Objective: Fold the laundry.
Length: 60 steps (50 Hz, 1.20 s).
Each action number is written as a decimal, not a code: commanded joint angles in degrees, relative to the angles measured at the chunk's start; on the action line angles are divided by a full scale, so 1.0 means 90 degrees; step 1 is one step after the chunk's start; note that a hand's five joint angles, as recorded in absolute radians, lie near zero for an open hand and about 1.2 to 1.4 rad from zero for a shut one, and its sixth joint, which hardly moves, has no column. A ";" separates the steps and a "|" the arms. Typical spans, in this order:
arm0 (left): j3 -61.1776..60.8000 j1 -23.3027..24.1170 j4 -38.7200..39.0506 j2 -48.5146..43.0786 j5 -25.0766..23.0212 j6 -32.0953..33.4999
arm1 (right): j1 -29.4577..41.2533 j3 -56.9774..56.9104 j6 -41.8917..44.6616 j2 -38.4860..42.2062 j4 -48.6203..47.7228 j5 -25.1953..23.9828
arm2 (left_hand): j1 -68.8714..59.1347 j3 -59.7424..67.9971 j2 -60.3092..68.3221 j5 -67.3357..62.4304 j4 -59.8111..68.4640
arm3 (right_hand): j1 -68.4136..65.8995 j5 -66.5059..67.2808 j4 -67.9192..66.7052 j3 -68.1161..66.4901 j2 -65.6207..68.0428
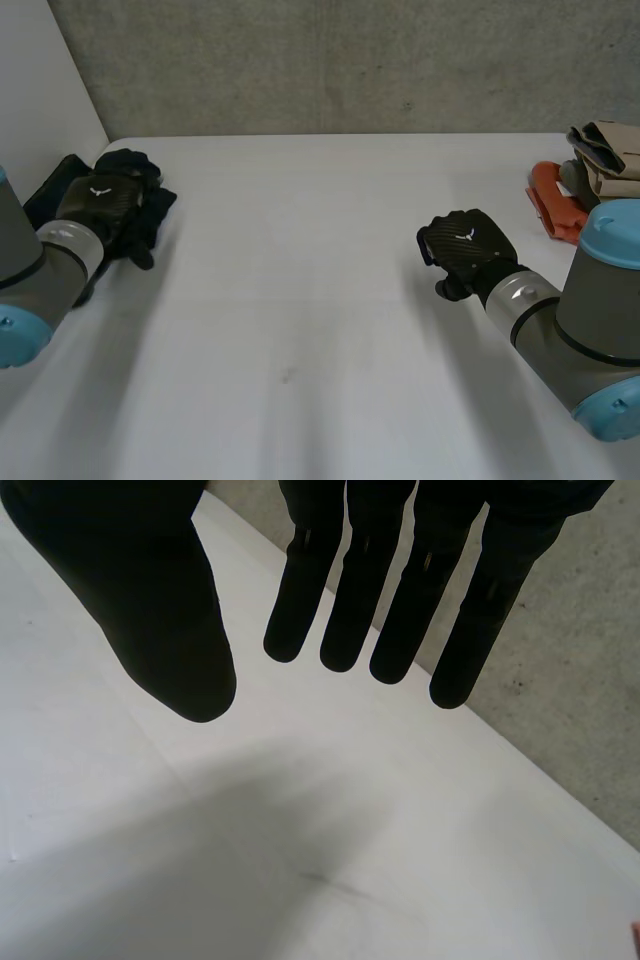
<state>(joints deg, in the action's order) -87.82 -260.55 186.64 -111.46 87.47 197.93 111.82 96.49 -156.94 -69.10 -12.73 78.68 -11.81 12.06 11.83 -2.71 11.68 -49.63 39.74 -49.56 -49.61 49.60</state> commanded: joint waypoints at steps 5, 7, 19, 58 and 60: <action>0.1387 -0.0385 -0.0347 -0.0788 0.1755 0.2450 | 0.0085 0.0011 0.0289 0.0177 0.0018 0.0018 | 0.0201 -0.0229 -0.0204 0.0301 -0.0187 | -0.0326 0.0314 -0.0334 -0.0328 0.0330; 0.1583 -0.0512 -0.0328 -0.0993 0.1765 0.2665 | 0.0095 0.0011 0.0347 0.0197 0.0028 0.0018 | 0.0201 -0.0229 -0.0204 0.0301 -0.0187 | -0.0214 0.0202 -0.0222 -0.0216 0.0218; 0.3086 -0.1313 -0.0415 -0.2819 0.0106 0.3575 | 0.0134 0.0040 0.0738 0.0227 -0.0011 0.0350 | 0.0201 -0.0229 -0.0204 0.0301 -0.0187 | 0.2007 -0.2018 0.1999 0.2004 -0.2003; 0.1976 0.0880 -0.0262 0.0372 -0.0902 -0.2098 | -0.0022 0.0089 0.1178 0.0138 -0.0255 0.0672 | -0.7577 0.7549 0.7574 -0.7477 0.7591 | 0.3600 -0.3611 0.3592 0.3597 -0.3596; 0.1799 0.1253 -0.0085 0.0286 -0.0736 -0.2080 | -0.0041 0.0089 0.1178 0.0119 -0.0265 0.0672 | -0.7577 0.7549 0.7574 -0.7477 0.7591 | 0.3600 -0.3611 0.3592 0.3597 -0.3596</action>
<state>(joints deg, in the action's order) -65.36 -260.29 180.76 -112.02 80.86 184.42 111.76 97.34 -146.28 -68.01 -14.74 84.65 -64.02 68.13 68.49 -57.26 68.57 -19.98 6.67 -18.72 -18.04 19.26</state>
